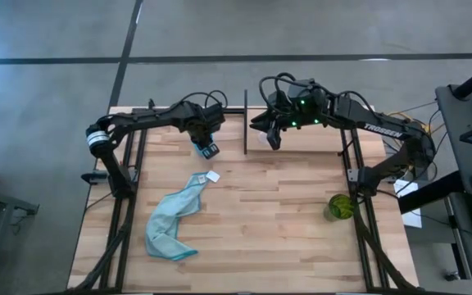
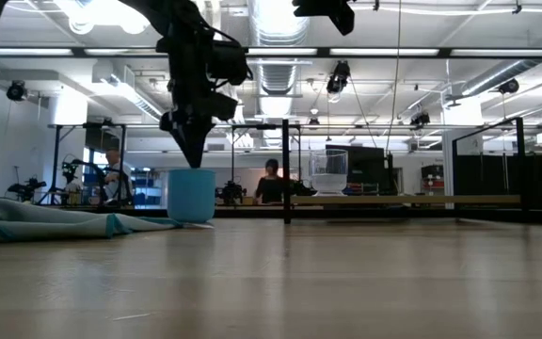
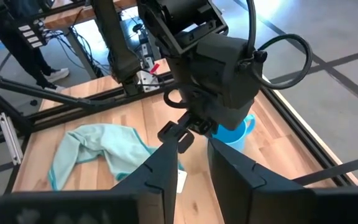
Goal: Stack small to large cups/mugs on shelf
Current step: Put the blue mug on the shelf
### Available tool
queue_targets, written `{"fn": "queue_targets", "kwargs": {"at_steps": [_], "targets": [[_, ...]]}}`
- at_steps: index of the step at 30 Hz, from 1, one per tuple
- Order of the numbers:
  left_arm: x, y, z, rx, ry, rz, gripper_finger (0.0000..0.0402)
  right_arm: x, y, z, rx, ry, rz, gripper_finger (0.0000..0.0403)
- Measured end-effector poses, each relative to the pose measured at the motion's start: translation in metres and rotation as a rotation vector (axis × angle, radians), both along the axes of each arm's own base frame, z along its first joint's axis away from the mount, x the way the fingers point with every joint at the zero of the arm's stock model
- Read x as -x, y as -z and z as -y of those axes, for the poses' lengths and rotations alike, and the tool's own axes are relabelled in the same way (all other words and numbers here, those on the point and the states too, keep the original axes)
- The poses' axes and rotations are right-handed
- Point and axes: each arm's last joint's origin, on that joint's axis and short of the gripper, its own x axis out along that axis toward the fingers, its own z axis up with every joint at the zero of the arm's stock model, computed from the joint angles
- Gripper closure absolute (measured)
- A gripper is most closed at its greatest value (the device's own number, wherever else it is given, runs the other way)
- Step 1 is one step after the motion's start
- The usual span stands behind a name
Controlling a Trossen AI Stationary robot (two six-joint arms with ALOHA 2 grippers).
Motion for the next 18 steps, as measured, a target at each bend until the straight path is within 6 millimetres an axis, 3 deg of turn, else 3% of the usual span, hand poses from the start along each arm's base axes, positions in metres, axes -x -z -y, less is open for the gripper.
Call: {"fn": "queue_targets", "kwargs": {"at_steps": [10,18], "targets": [[-0.001,0.001,0.000,0.001,0.002,0.017,0.0357,0.000,0.000,0.000,-0.013,0.006,0.002,0.0323],[-0.003,0.020,0.003,0.098,0.026,0.034,0.0375,0.000,0.000,0.000,-0.021,0.010,-0.001,0.0323]]}}
